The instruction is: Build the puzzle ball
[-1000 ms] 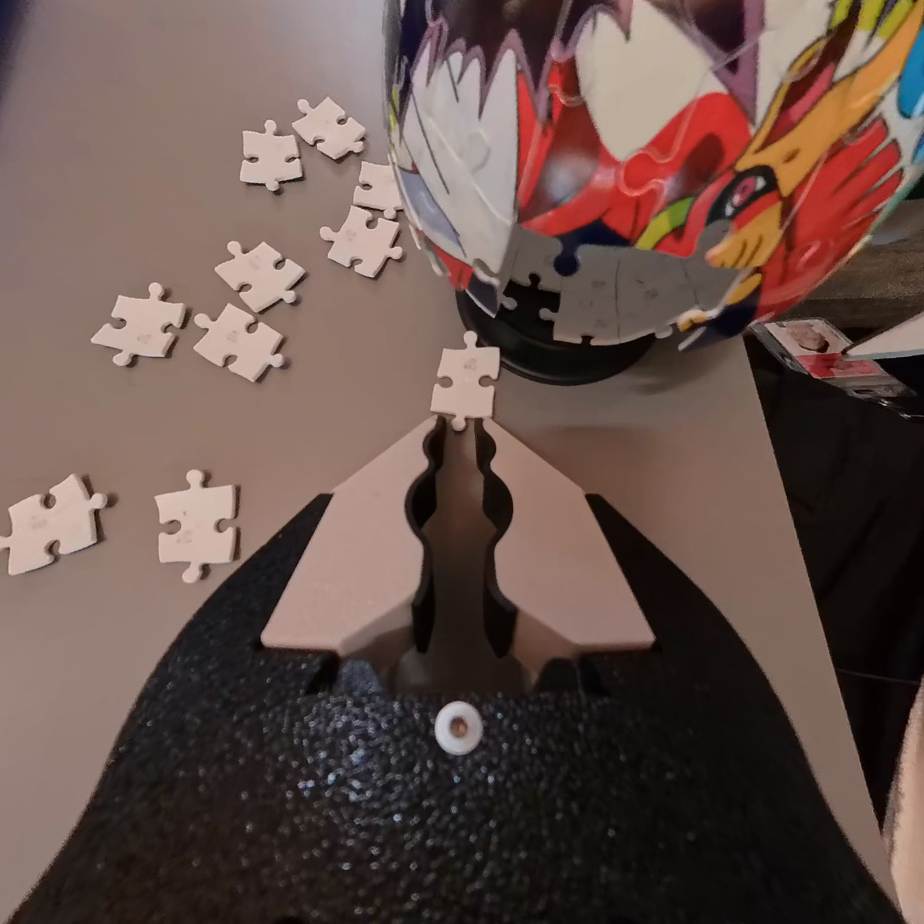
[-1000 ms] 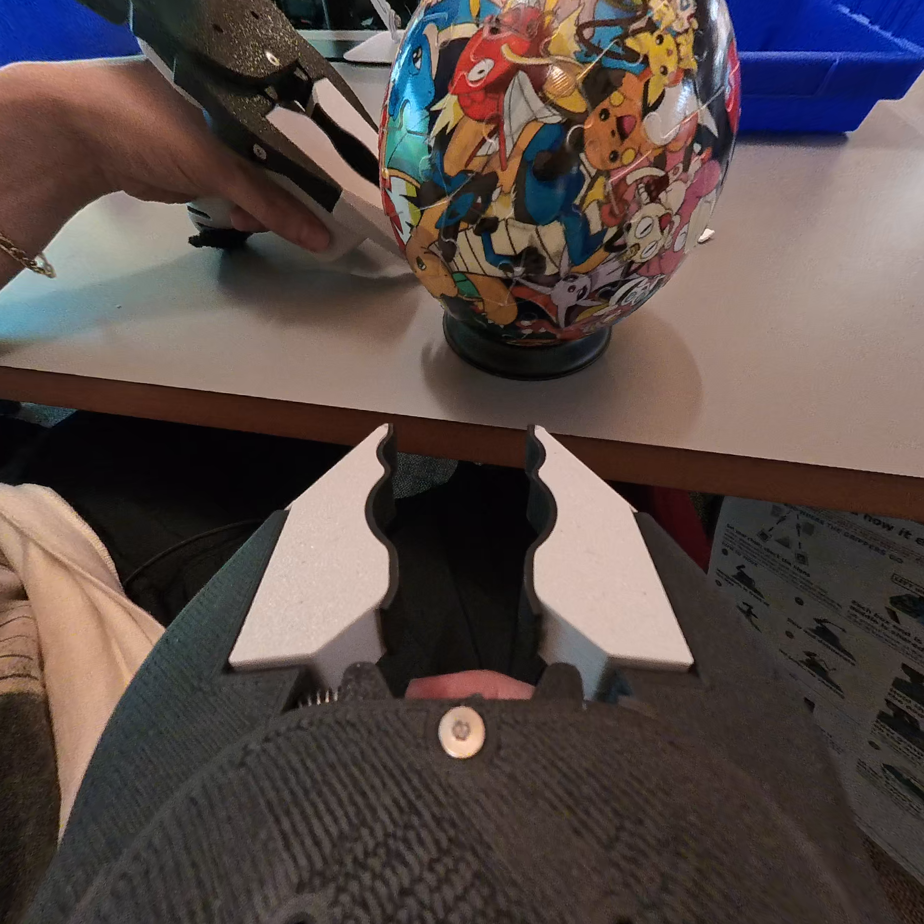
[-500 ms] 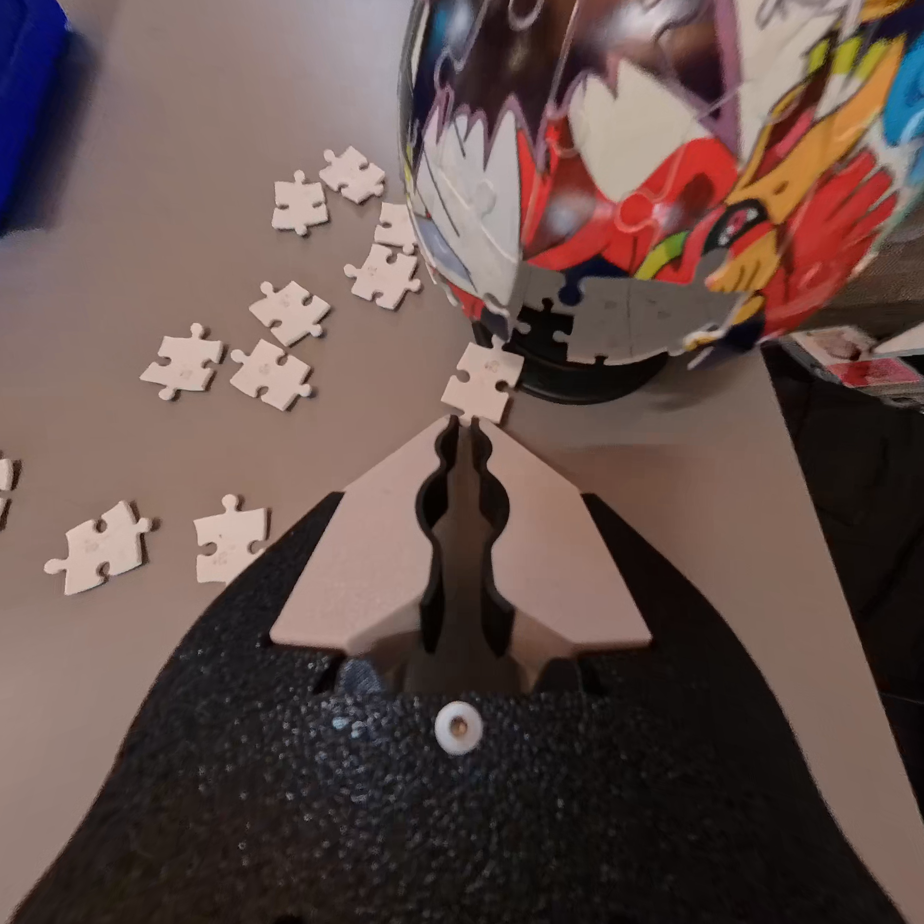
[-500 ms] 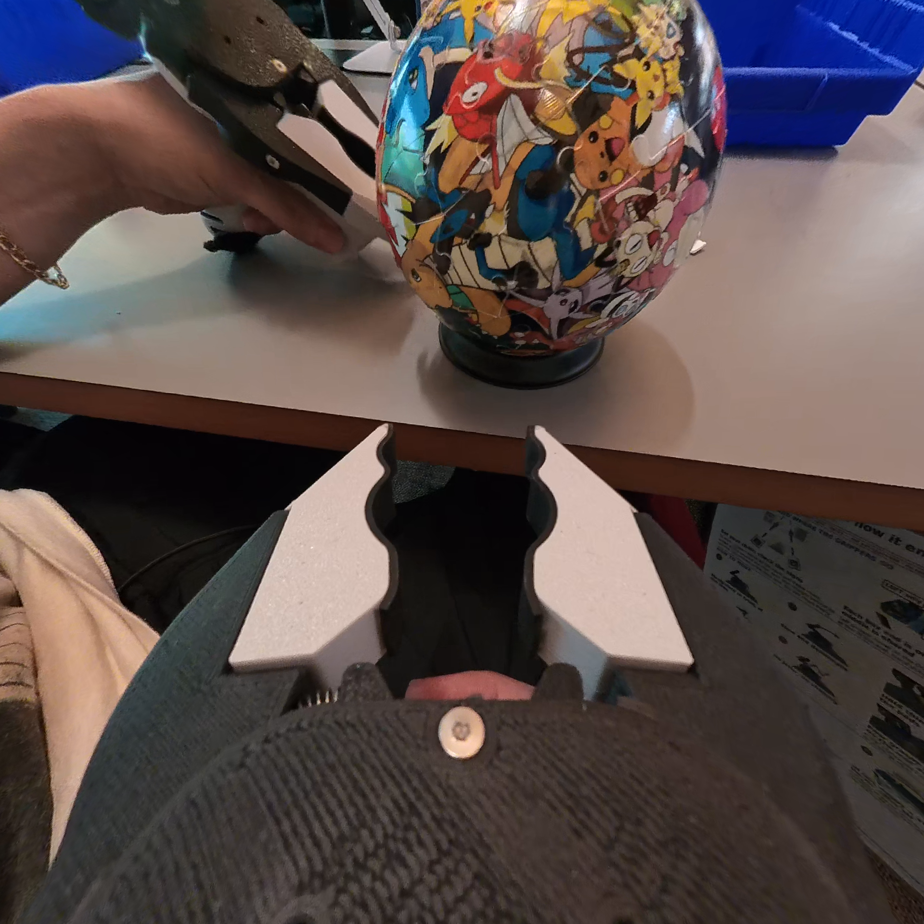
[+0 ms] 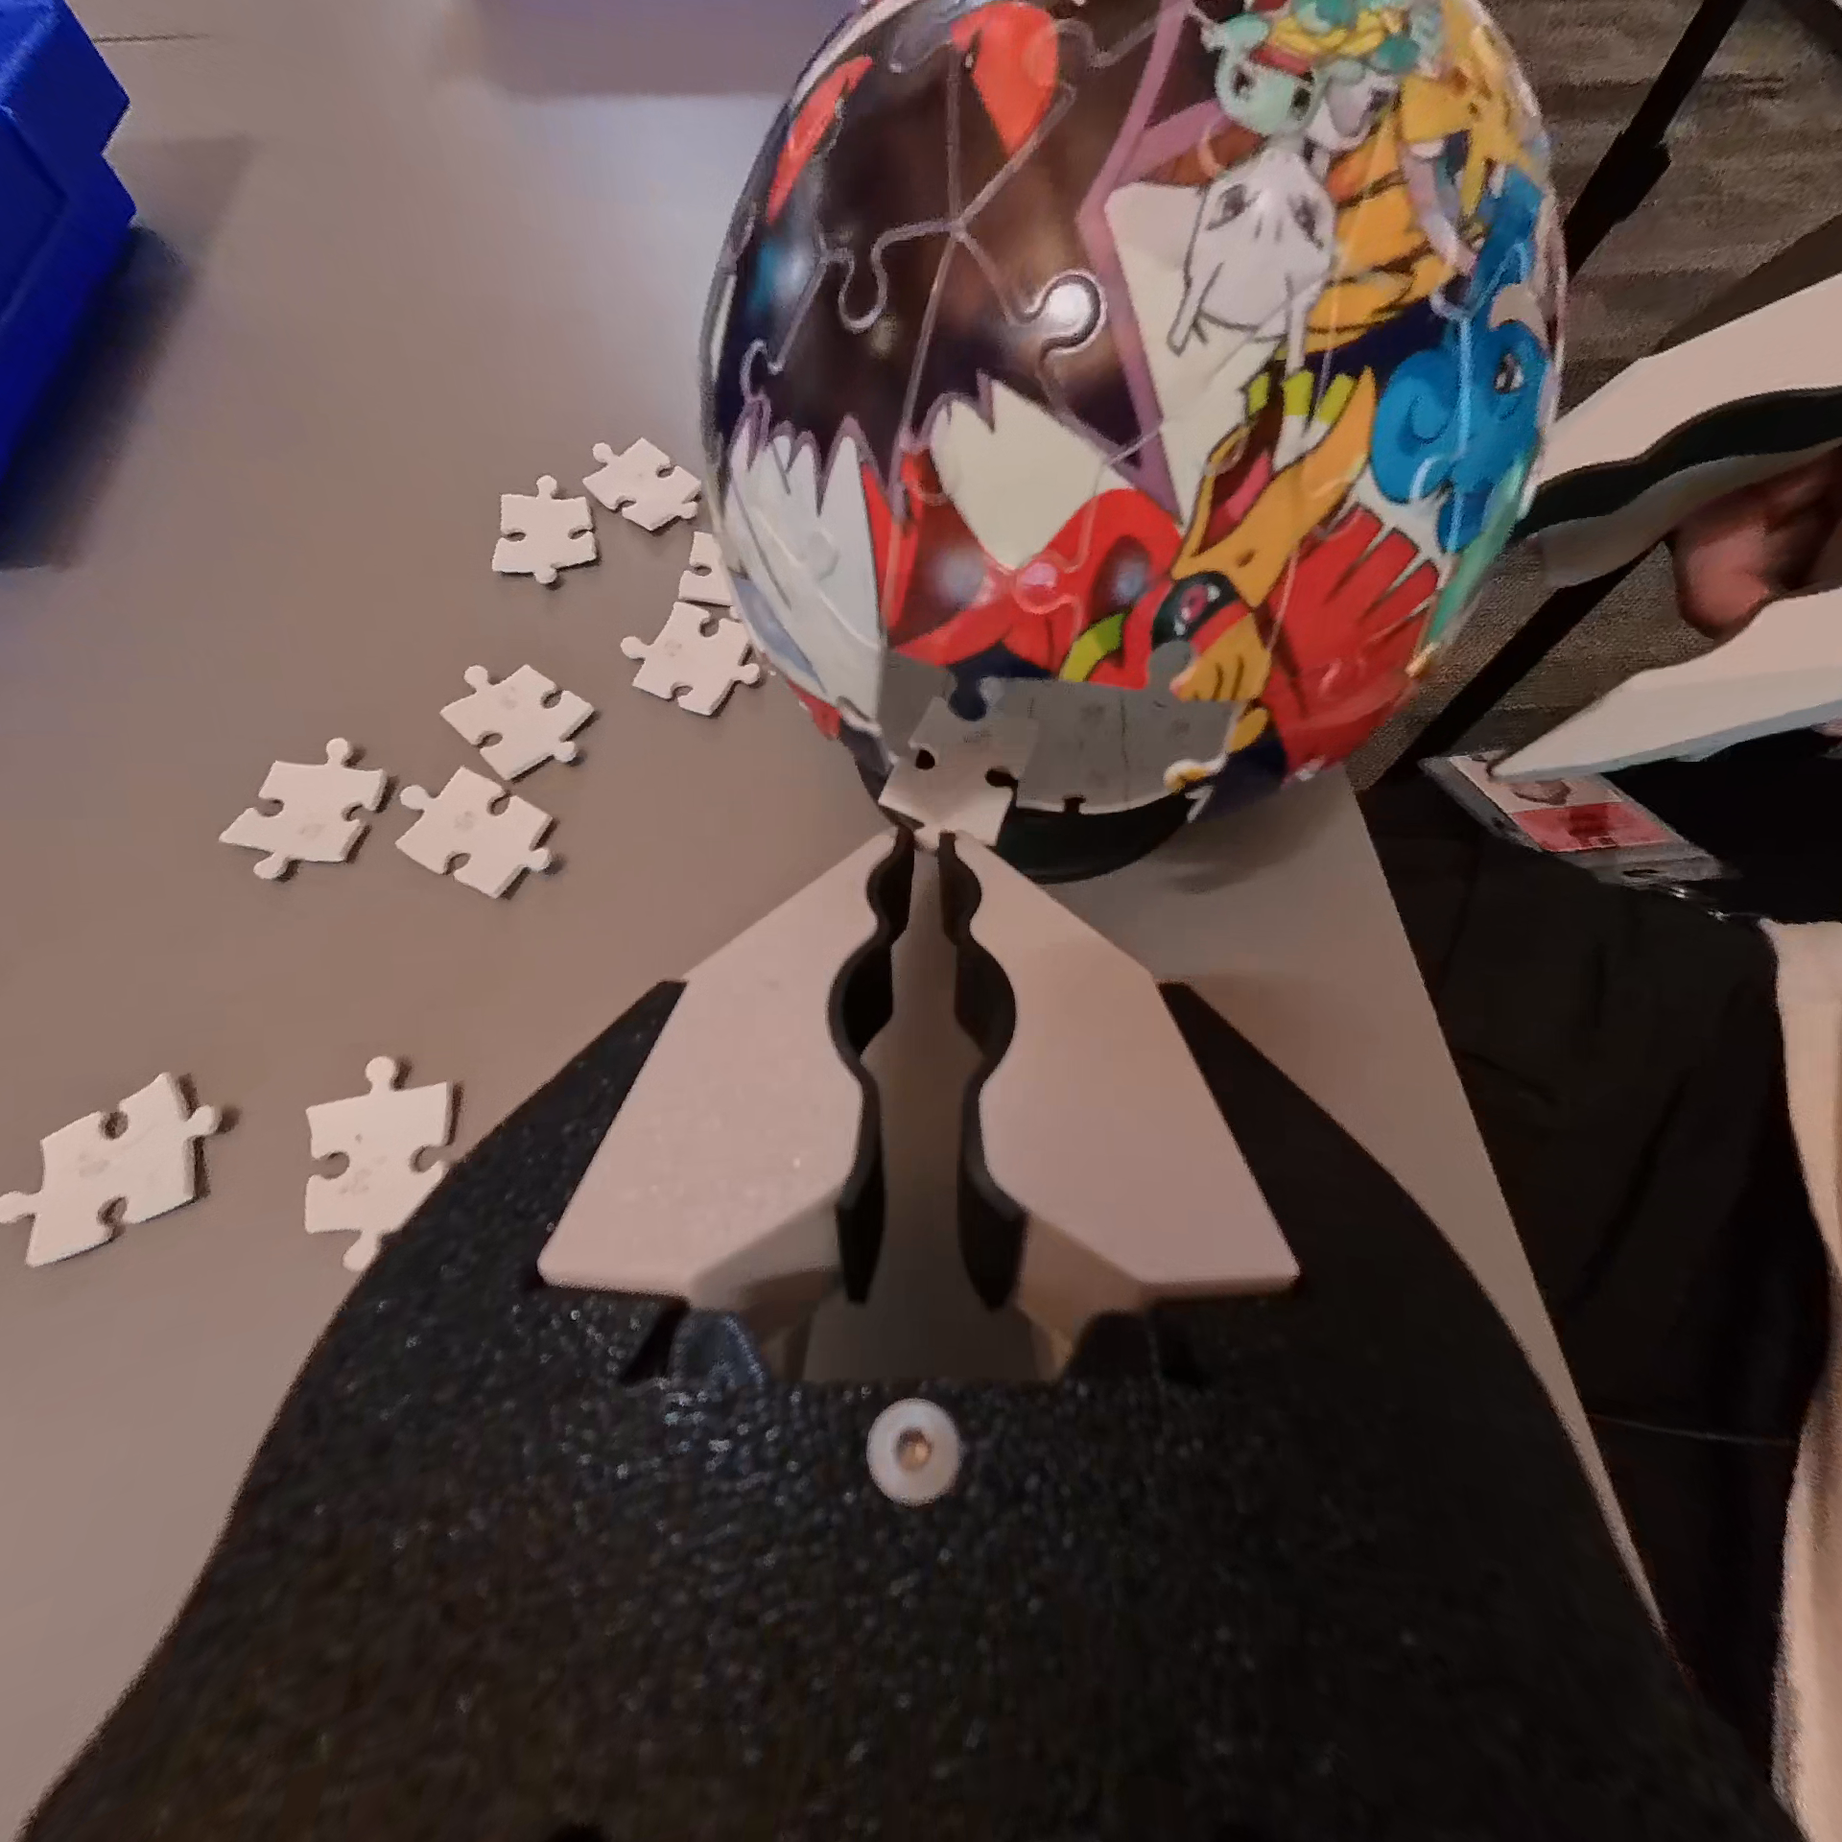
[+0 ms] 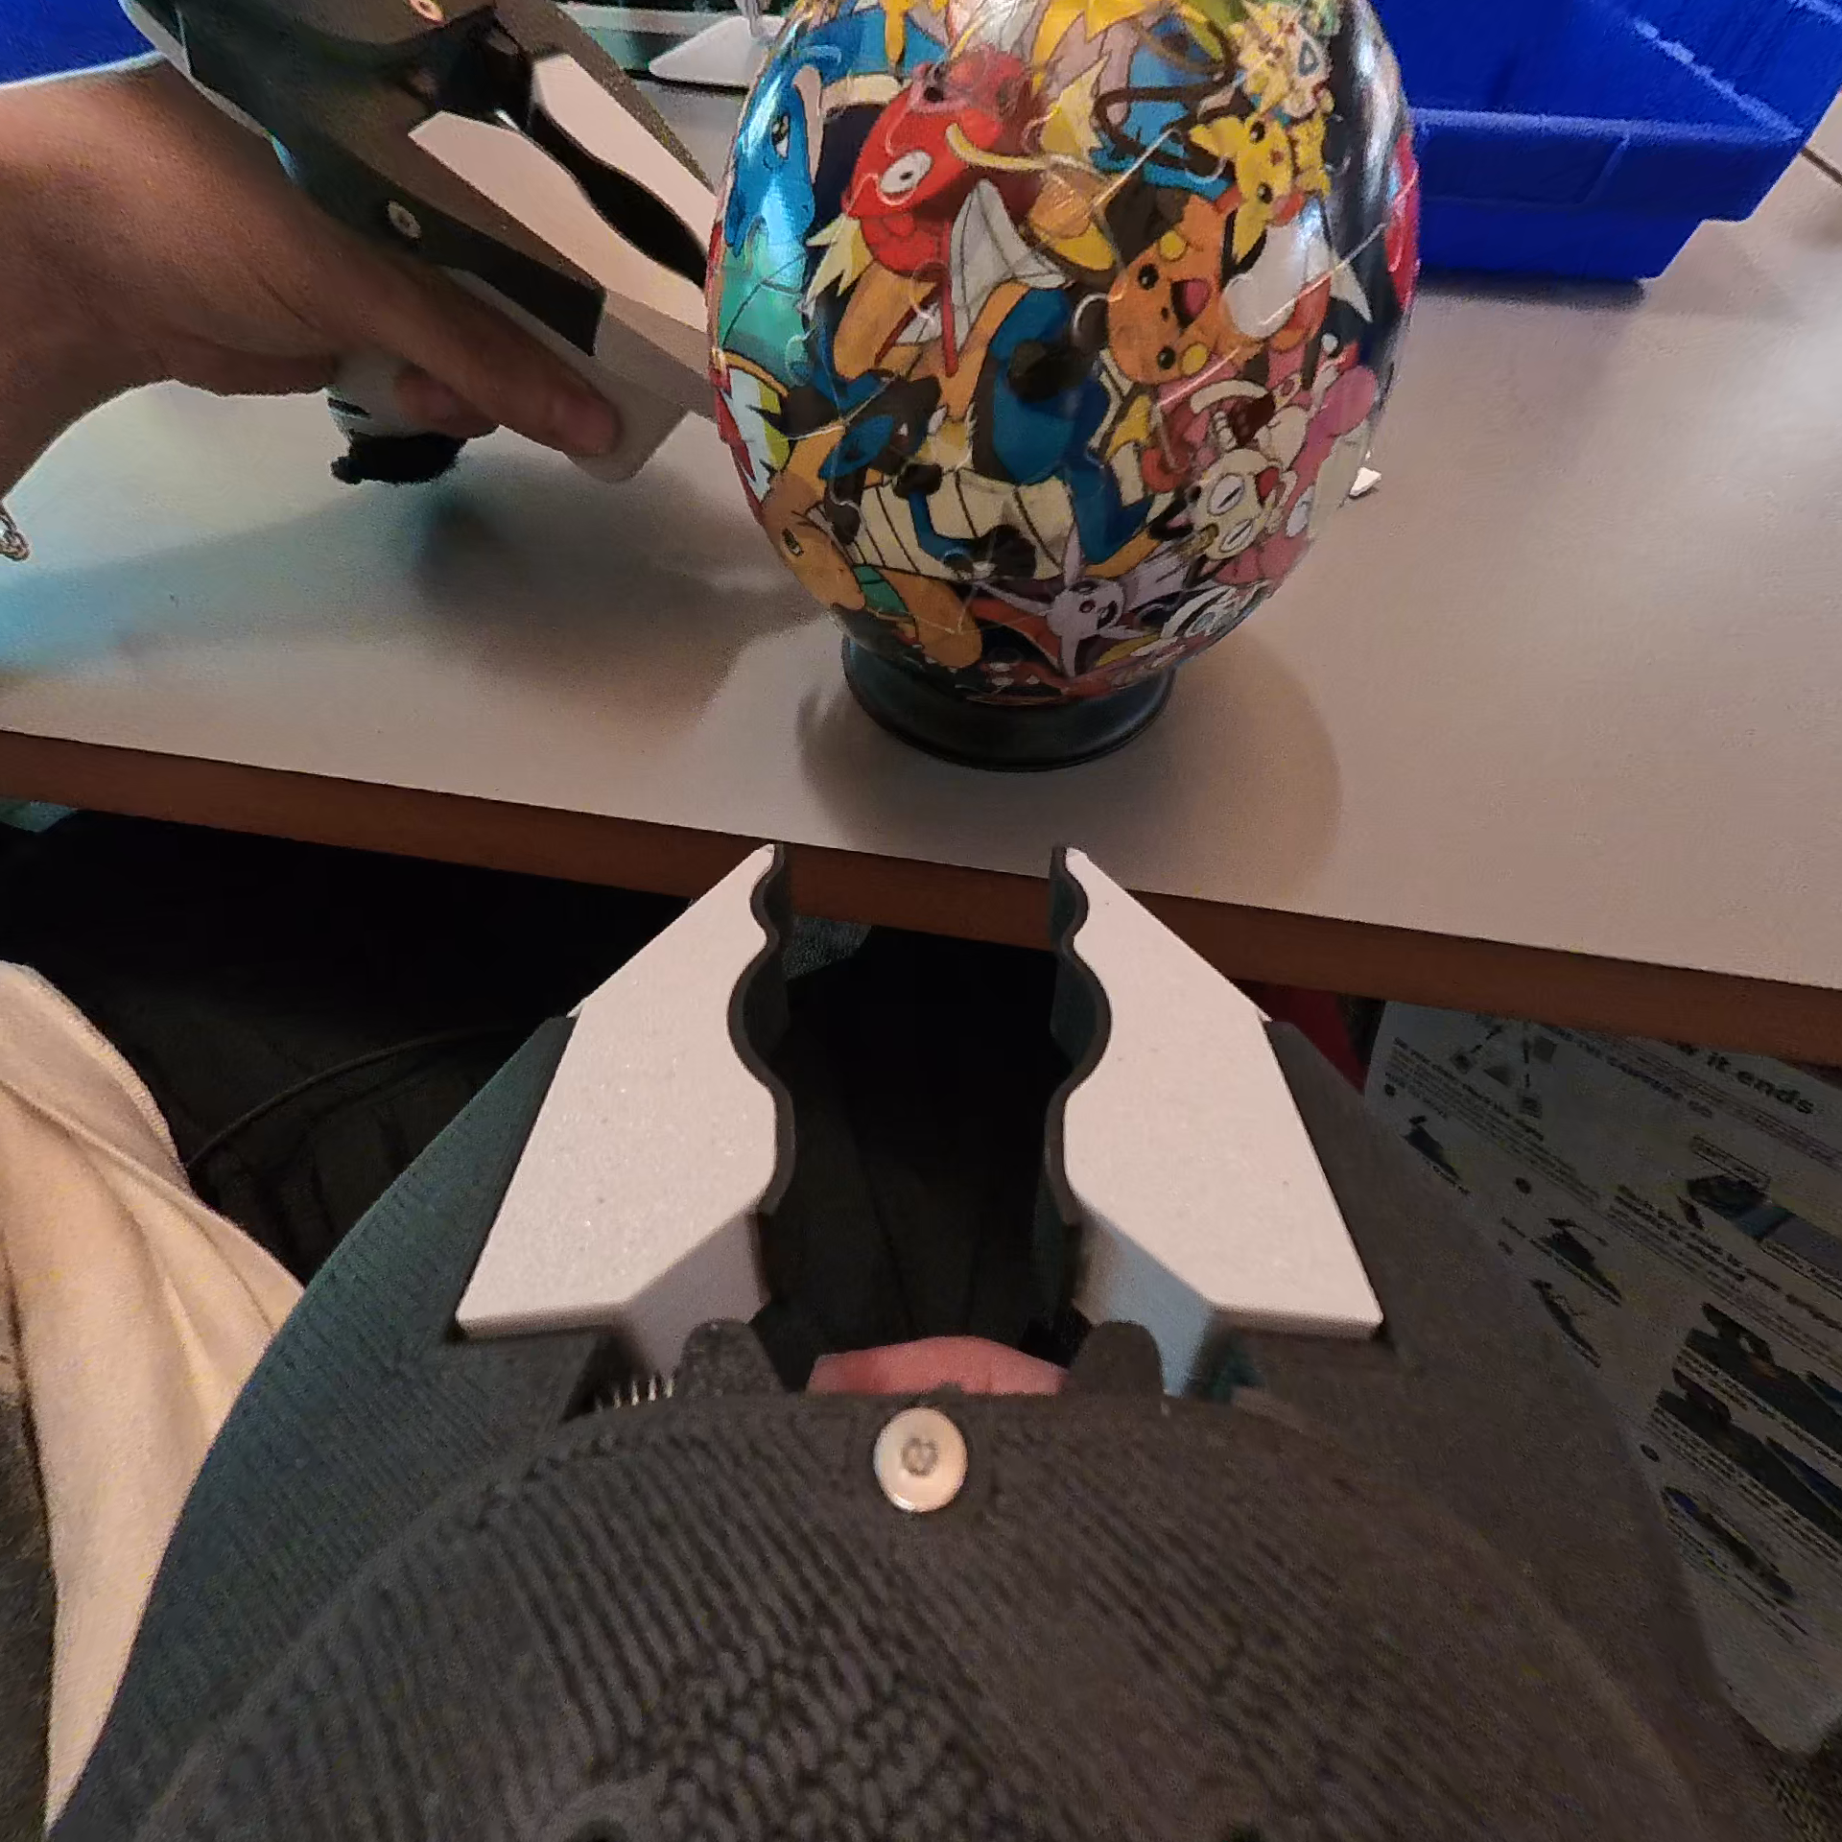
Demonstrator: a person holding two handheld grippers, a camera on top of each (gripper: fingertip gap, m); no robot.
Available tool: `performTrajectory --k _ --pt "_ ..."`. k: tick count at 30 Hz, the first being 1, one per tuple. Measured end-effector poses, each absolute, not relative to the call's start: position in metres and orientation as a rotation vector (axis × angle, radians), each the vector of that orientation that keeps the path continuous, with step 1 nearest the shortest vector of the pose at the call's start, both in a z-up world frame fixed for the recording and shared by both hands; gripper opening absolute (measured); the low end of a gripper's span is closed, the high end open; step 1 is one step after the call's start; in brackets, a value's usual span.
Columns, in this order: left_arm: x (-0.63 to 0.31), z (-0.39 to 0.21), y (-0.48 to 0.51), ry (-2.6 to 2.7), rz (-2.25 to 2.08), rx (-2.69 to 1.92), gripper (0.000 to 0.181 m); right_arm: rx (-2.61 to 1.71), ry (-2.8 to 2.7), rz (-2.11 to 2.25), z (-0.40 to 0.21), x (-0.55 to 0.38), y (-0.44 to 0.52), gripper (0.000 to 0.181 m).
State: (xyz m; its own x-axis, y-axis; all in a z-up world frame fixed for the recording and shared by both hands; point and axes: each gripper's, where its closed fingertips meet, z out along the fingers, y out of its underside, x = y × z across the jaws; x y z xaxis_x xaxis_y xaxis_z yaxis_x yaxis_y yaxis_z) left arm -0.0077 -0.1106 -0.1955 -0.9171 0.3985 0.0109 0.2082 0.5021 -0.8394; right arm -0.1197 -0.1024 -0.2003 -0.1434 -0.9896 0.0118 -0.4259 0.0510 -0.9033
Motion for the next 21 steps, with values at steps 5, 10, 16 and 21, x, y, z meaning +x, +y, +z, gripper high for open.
performTrajectory --k 5,10,16,21 --pt "-0.016 -0.206 -0.118 -2.581 1.324 -0.524 0.003 -1.453 1.649 -1.056 -0.200 -0.117 -0.101 0.051" --pt "-0.018 -0.208 -0.119 -2.601 1.321 -0.535 0.003 -1.448 1.653 -1.055 -0.200 -0.117 -0.102 0.051" --pt "-0.020 -0.209 -0.118 -2.587 1.304 -0.520 0.002 -1.450 1.654 -1.053 -0.202 -0.118 -0.102 0.050" --pt "-0.021 -0.209 -0.117 -2.581 1.298 -0.524 0.002 -1.448 1.655 -1.054 -0.202 -0.118 -0.102 0.051"
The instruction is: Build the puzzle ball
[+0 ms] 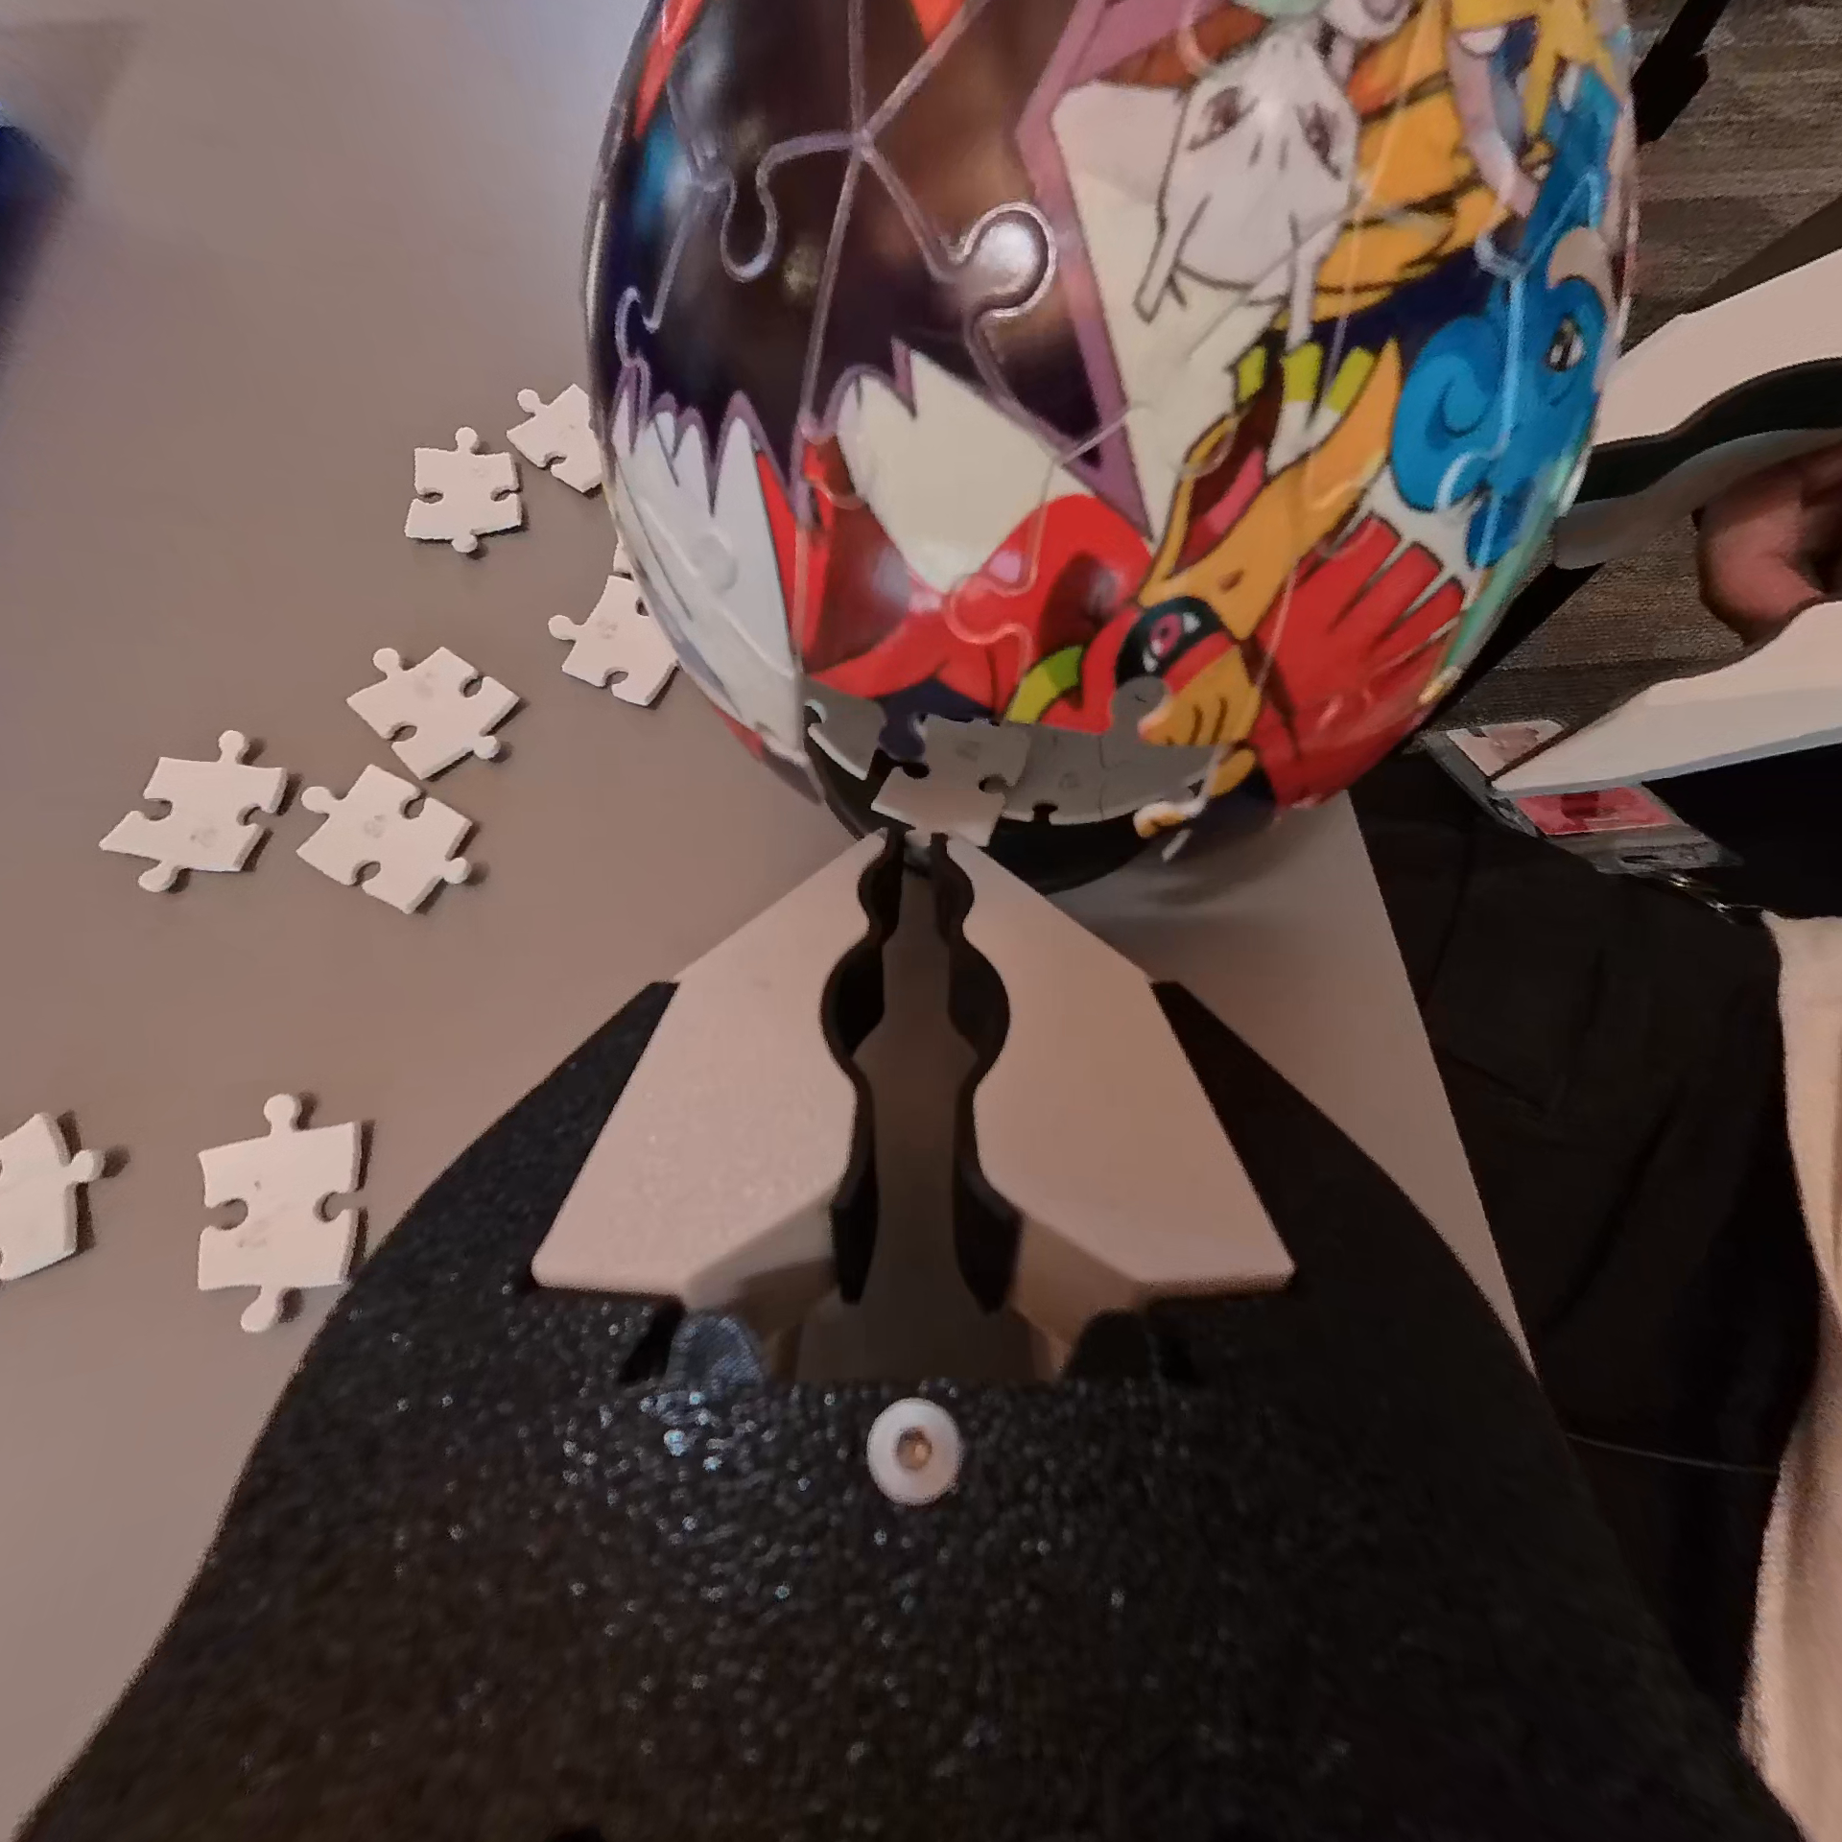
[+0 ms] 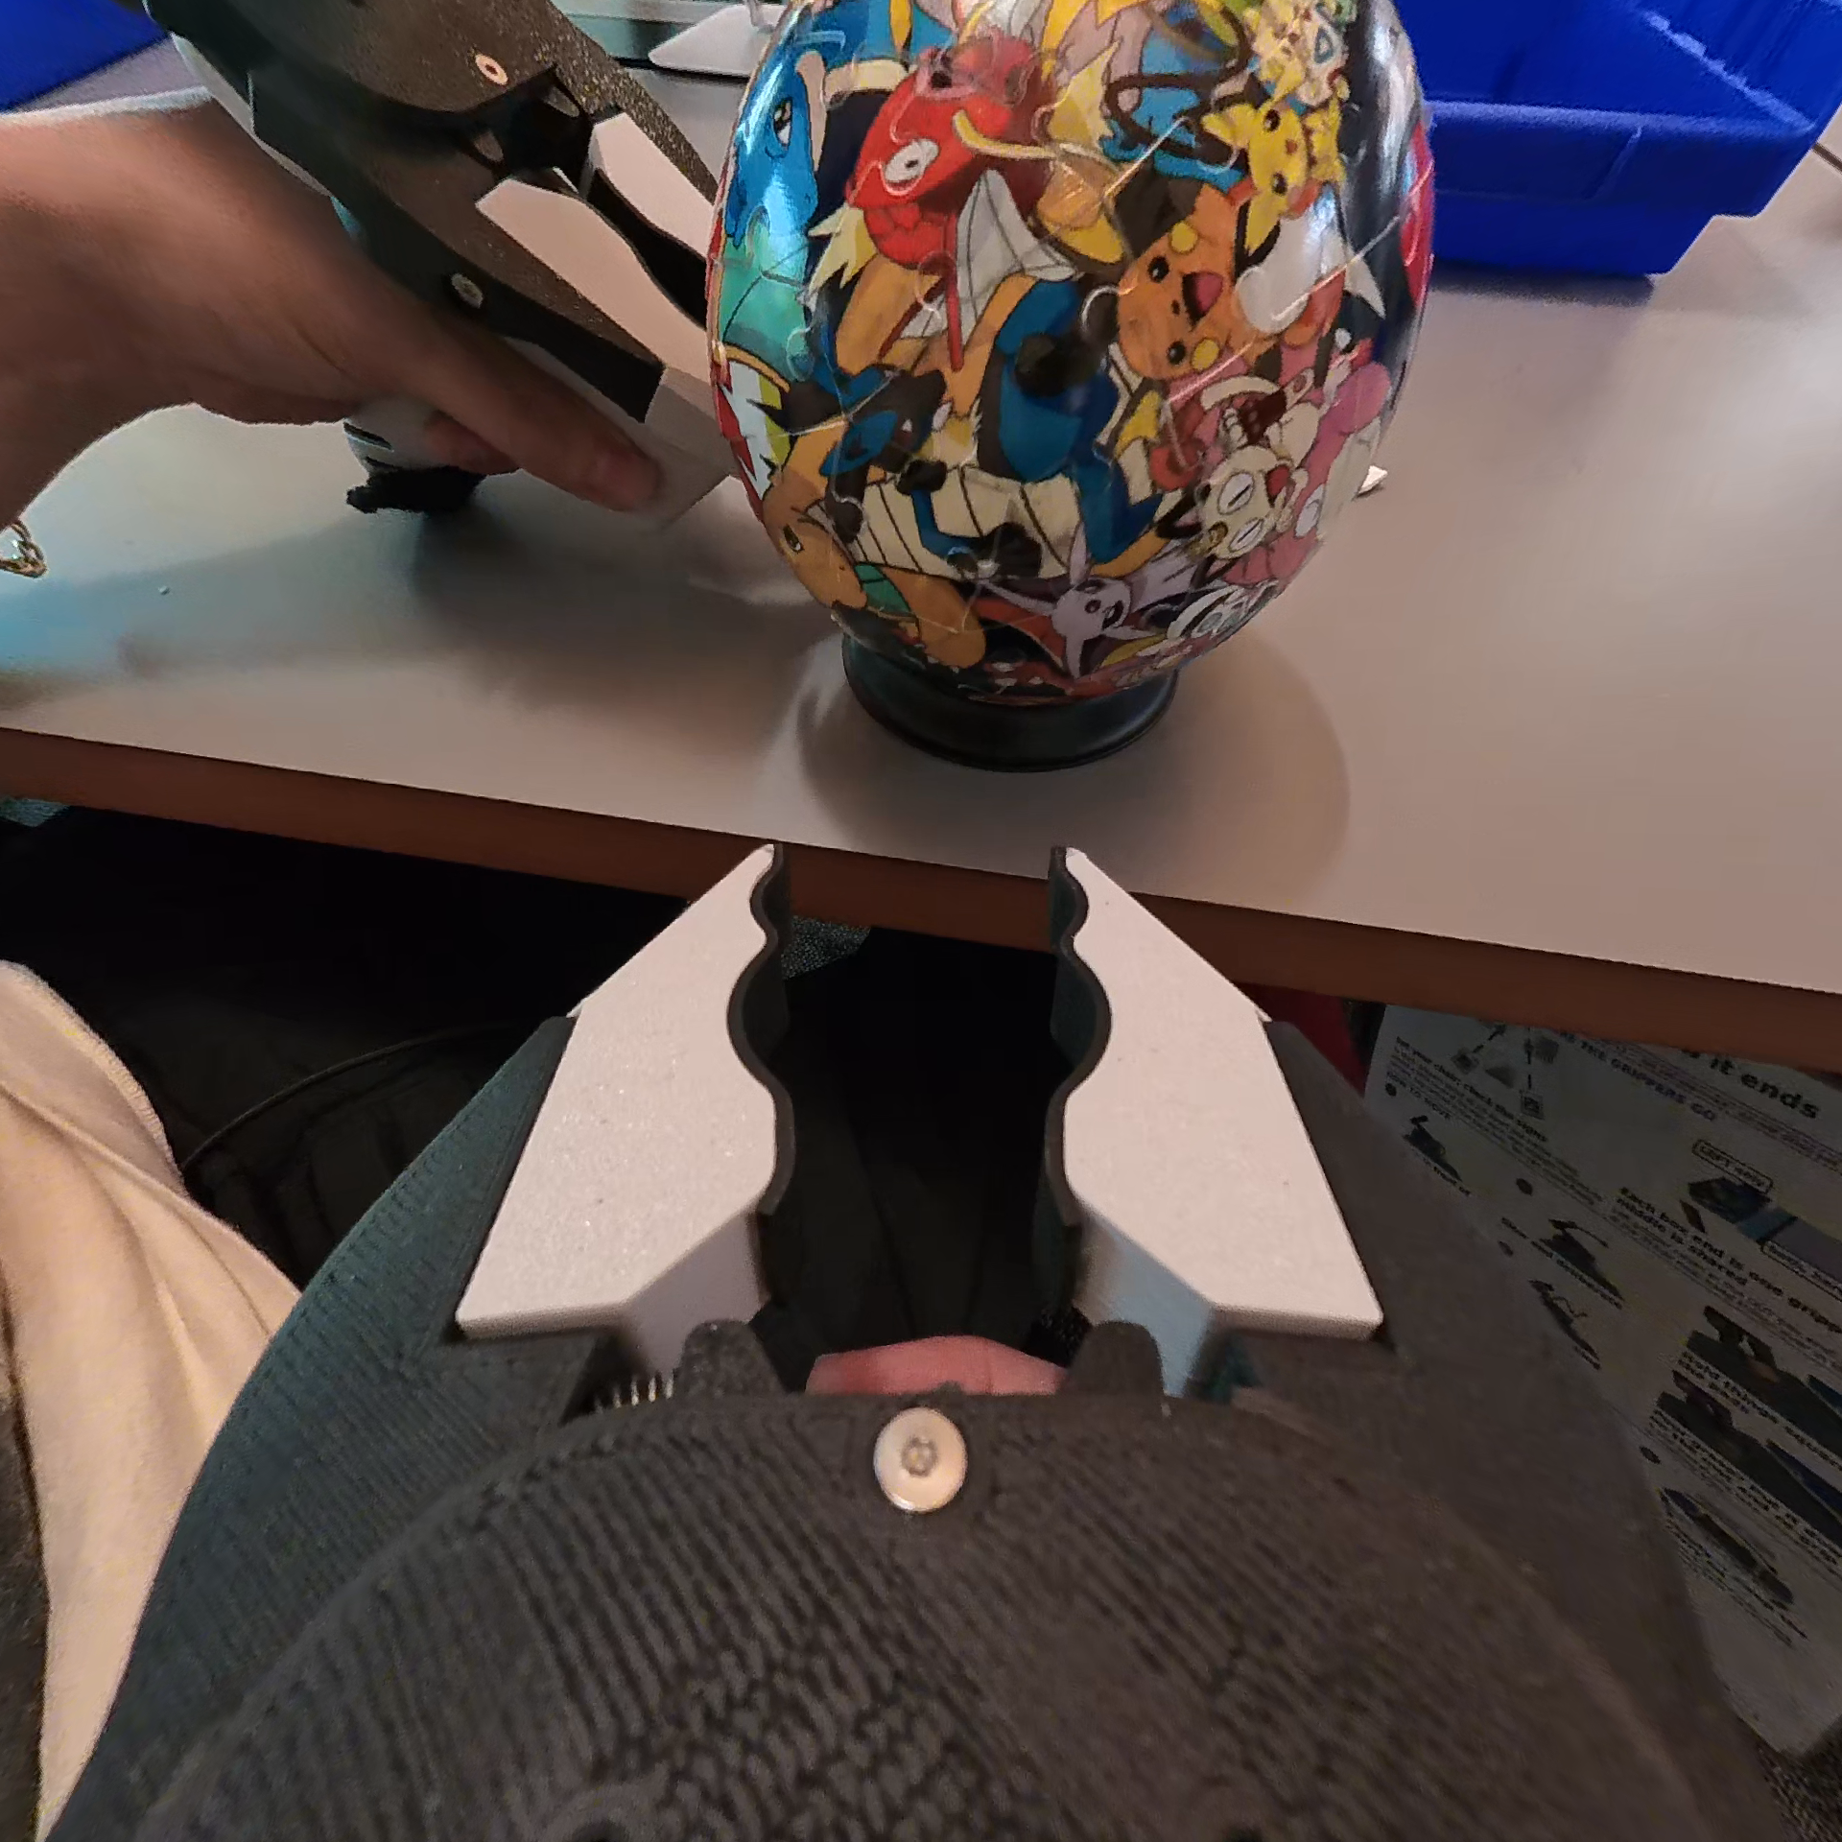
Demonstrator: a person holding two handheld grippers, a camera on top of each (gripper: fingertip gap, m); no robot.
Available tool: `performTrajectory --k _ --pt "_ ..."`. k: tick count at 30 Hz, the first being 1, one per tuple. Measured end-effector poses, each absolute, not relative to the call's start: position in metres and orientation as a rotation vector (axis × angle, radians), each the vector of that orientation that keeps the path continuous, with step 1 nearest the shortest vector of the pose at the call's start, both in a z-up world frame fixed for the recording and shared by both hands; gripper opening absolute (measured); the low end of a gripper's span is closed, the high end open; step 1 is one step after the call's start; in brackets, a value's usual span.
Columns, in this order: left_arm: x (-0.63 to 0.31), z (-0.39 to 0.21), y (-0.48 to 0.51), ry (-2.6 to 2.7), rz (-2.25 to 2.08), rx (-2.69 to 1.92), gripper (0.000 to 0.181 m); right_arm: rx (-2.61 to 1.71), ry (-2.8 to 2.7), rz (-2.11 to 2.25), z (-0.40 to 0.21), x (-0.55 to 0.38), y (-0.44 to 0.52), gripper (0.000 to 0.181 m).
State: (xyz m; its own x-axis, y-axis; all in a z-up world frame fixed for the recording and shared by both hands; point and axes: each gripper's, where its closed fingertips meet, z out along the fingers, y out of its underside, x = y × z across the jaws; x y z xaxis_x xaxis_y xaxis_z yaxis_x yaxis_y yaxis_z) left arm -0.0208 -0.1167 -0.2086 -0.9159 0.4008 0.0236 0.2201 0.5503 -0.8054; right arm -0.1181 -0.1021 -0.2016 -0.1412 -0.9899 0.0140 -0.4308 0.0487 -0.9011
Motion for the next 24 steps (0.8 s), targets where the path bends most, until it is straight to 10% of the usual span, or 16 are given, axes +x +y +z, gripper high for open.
performTrajectory --k 24 --pt "-0.0195 -0.2109 -0.1217 -2.610 1.292 -0.518 0.009 -1.454 1.659 -1.041 -0.2054 -0.1167 -0.1011 0.051"
